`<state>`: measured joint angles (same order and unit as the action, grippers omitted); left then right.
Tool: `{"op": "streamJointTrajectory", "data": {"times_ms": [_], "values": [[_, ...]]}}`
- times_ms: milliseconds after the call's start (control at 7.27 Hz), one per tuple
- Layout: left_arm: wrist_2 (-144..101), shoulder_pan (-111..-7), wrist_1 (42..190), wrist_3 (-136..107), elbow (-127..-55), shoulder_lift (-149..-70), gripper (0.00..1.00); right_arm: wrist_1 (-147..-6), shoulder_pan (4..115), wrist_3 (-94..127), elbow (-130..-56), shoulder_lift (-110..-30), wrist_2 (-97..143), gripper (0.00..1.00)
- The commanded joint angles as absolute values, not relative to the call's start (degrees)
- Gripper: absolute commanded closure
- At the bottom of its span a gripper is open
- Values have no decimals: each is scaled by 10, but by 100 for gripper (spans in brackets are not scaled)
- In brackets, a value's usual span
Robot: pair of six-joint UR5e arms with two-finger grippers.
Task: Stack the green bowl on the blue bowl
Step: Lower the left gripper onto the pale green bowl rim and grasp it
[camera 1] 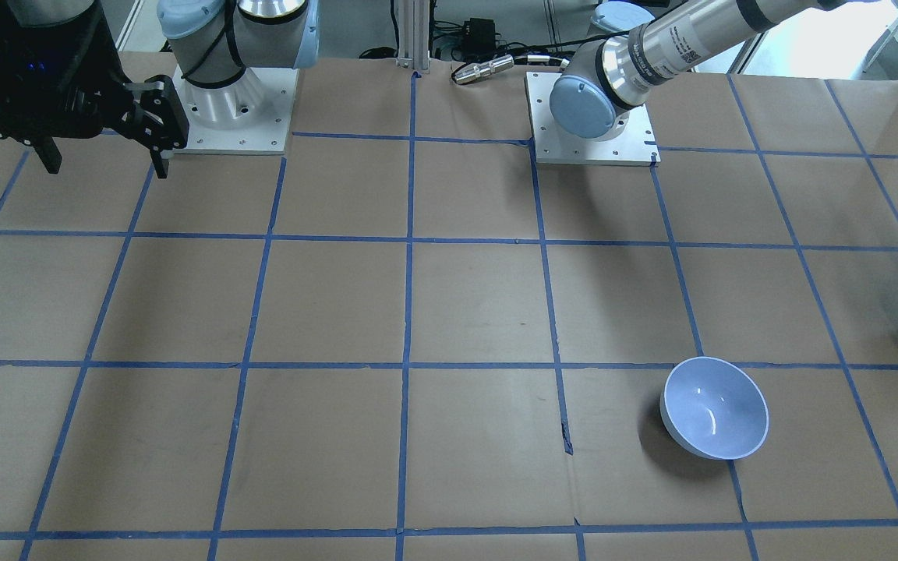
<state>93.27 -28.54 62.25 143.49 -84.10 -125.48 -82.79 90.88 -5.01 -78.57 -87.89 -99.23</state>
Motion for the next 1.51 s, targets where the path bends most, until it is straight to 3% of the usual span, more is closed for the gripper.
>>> {"op": "streamJointTrajectory", "data": {"times_ms": [0,275,826,963,1239,1376], "values": [[933,-282,595,1438,-851,-1259,0,-828,909,-50,-786,-879,-992,0],[928,-282,586,1442,-865,-1257,2,-828,909,-50,-786,-879,-992,0],[925,-283,581,1451,-864,-1253,27,-828,909,-50,-786,-879,-992,0],[926,-283,561,1452,-865,-1252,52,-828,909,-50,-786,-879,-992,0],[925,-283,556,1453,-866,-1250,83,-828,909,-50,-786,-879,-992,0],[925,-283,556,1452,-868,-1250,87,-828,909,-50,-786,-879,-992,0]]}}
